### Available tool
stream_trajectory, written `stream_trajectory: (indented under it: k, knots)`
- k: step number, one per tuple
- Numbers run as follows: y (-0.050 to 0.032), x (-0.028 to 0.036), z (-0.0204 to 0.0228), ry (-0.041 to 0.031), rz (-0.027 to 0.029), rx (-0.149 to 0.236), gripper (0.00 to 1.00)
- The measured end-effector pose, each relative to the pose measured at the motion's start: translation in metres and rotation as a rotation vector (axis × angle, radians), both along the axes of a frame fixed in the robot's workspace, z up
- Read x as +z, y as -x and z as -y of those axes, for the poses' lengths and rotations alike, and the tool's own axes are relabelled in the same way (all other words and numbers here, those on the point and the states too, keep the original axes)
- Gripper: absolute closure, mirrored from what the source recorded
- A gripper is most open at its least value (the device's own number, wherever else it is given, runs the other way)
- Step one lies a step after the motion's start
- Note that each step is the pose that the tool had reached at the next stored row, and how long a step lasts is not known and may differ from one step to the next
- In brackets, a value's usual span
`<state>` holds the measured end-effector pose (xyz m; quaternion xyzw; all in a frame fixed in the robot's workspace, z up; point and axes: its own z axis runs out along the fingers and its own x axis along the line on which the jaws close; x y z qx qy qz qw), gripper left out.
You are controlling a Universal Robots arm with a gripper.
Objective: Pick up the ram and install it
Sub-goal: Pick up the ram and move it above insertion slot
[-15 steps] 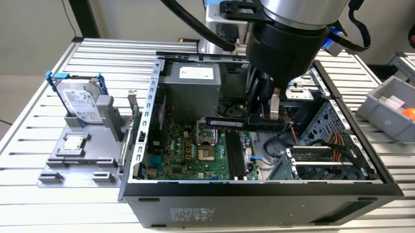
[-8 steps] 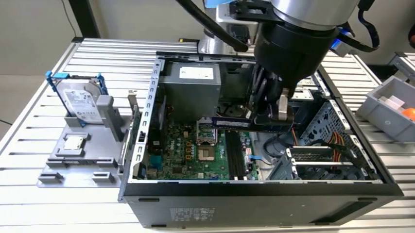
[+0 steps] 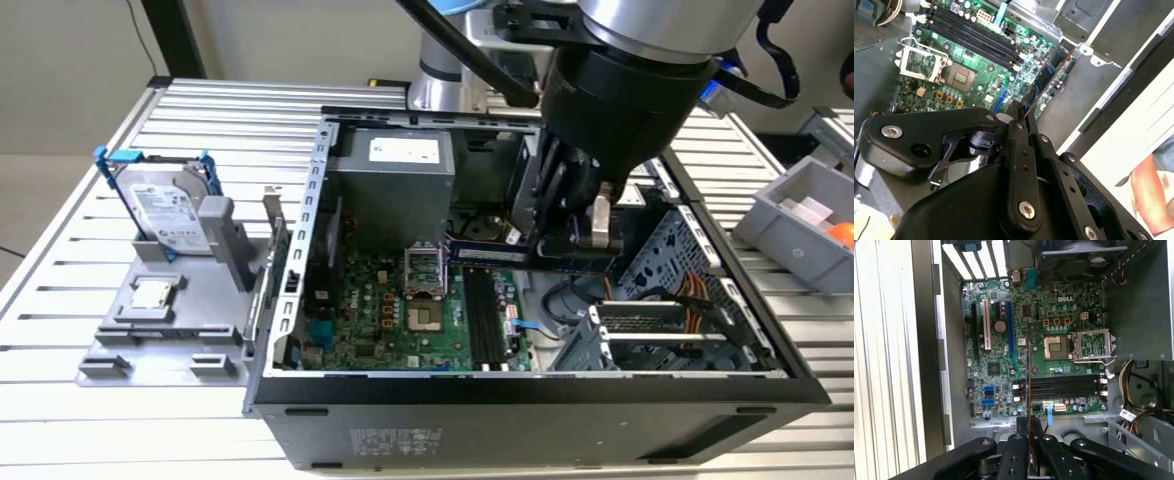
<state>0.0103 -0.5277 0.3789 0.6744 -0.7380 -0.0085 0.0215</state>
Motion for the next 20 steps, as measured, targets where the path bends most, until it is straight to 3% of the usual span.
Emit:
stream_trajectory:
  k: [20]
  knots:
    - [-0.0240,0.0000,0.0000,0.0001,0.0000,0.005,1.00]
